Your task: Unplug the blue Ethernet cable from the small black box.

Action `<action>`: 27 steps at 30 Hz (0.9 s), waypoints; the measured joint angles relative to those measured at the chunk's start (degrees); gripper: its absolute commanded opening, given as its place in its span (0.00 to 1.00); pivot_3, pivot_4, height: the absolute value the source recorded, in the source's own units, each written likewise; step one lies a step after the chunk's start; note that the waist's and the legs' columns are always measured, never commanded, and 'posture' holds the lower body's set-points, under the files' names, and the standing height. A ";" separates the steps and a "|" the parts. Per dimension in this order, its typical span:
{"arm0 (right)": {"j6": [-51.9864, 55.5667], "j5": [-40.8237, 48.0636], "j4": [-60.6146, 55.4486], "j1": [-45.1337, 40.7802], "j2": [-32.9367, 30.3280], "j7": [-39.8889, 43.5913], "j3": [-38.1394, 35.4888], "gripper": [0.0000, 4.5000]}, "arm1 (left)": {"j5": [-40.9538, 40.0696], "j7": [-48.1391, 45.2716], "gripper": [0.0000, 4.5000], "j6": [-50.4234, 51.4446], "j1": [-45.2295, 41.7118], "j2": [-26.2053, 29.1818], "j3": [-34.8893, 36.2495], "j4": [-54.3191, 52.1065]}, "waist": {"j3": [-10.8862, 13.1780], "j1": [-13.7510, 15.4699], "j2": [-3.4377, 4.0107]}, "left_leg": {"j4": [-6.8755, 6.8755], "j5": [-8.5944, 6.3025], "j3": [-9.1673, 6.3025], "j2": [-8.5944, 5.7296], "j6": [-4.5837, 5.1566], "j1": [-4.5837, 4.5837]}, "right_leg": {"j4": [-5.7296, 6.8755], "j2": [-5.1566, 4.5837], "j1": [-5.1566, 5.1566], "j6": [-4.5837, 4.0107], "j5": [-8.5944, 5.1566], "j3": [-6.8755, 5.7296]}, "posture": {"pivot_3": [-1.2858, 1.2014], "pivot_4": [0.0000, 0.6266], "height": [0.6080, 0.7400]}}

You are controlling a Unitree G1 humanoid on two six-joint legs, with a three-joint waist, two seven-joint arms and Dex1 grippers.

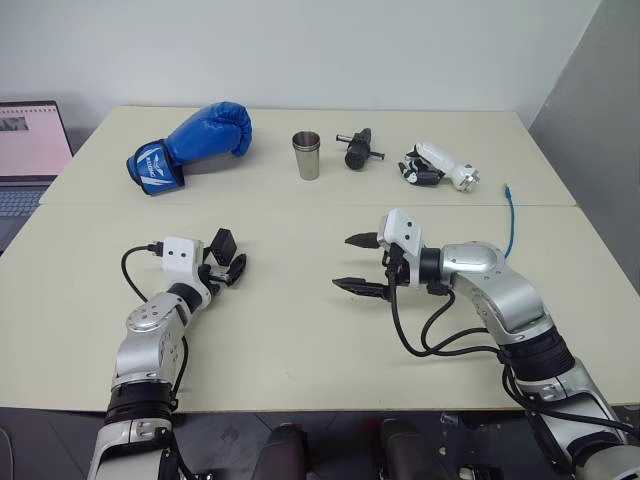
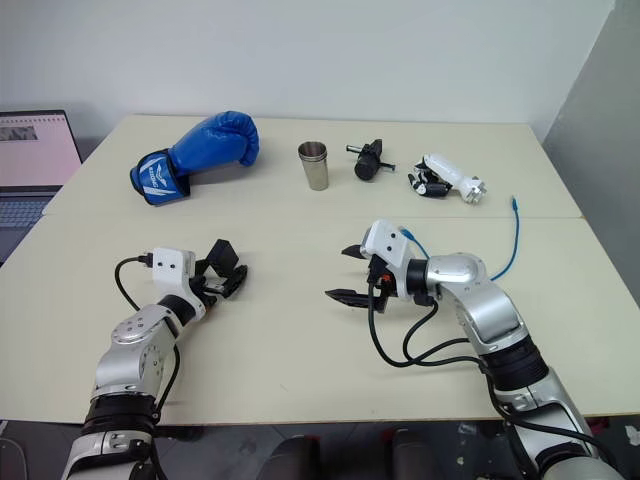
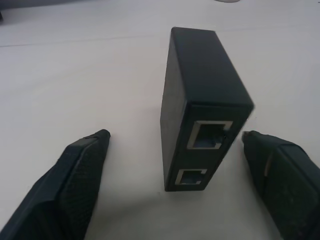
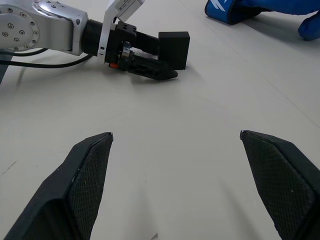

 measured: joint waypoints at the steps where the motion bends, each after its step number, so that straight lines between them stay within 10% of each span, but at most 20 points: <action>1: 0.00 -0.02 0.00 0.00 0.00 0.02 0.00 0.96 | 0.00 -0.03 1.00 -0.04 0.11 0.00 0.00 -0.13 | 0.00 0.00 0.00 | 0.00 0.00 0.00 0.00 0.00 0.00 | 0.00 0.00 0.00 0.00 0.00 0.00 | 0.52 0.24 1.00; 14: 2.67 1.92 -6.28 3.00 -4.54 0.27 -2.85 0.96 | -2.06 -11.76 1.00 6.47 10.92 11.74 -0.77 -18.86 | 0.00 0.07 -0.02 | -0.07 0.00 -0.08 0.02 -0.01 -0.03 | -0.05 -0.02 0.03 -0.01 -0.01 0.08 | 0.52 0.24 1.00; 27: 16.27 17.08 -18.75 14.89 -21.15 3.32 -22.12 0.96 | -11.33 -28.25 1.00 17.56 6.52 28.98 2.58 -26.80 | 0.06 -0.08 -0.02 | -0.20 -0.01 0.25 0.06 0.00 0.11 | -0.10 0.08 0.05 0.00 -0.03 0.06 | 0.52 0.24 1.00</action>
